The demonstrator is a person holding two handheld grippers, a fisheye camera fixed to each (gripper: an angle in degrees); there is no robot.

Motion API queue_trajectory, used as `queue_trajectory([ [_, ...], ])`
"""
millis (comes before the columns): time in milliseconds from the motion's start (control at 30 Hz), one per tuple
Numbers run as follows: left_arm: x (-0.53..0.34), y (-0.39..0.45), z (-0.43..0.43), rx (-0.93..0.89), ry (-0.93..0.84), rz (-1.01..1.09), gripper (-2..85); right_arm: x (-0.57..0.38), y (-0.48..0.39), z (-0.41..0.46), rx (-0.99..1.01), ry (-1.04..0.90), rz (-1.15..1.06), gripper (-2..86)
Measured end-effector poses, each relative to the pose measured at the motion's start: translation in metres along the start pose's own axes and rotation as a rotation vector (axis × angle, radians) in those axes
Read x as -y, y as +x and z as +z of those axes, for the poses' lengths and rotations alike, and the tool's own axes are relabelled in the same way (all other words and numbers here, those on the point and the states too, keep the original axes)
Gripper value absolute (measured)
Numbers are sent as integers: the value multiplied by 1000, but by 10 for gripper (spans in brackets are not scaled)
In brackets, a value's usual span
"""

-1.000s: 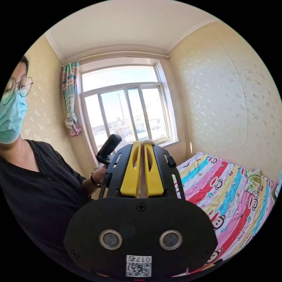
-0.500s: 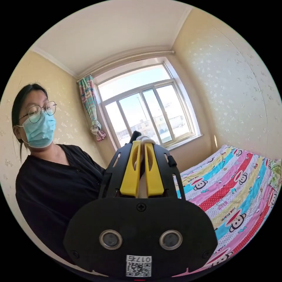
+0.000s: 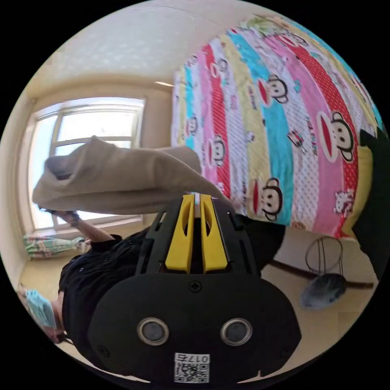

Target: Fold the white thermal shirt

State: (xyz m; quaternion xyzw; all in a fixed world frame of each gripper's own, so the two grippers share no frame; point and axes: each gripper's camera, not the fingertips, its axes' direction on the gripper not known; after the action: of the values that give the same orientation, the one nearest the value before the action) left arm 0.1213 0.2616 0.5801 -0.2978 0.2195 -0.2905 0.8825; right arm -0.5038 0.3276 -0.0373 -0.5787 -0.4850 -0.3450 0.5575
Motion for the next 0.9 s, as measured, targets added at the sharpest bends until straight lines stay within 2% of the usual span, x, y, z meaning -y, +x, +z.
queue_trajectory([
  [67,0,7,-13,12,-1,13,-4,0,-10,1,146,13,-146,37],
  [133,-1,14,-27,22,10,17,-4,-7,-31,-19,408,116,-356,76],
  [167,-4,18,-39,37,39,13,-4,-8,-36,-24,429,131,-392,92],
  [233,-5,24,-56,39,75,13,-4,-5,-56,-42,330,154,-490,159],
  [367,0,41,-93,-14,126,65,-5,-2,-81,-51,195,226,-653,208],
  [467,4,53,-127,-12,176,93,-4,2,-100,-36,284,115,-785,188],
  [533,6,59,-150,18,185,109,-4,1,-110,-26,398,-5,-826,114],
  [567,6,63,-166,65,191,113,-4,-2,-110,-30,450,6,-848,101],
  [667,-5,70,-211,184,227,102,-4,-19,-97,-78,507,163,-807,59],
  [900,-33,62,-269,288,109,63,-3,-128,-149,-242,106,748,-858,33],
])
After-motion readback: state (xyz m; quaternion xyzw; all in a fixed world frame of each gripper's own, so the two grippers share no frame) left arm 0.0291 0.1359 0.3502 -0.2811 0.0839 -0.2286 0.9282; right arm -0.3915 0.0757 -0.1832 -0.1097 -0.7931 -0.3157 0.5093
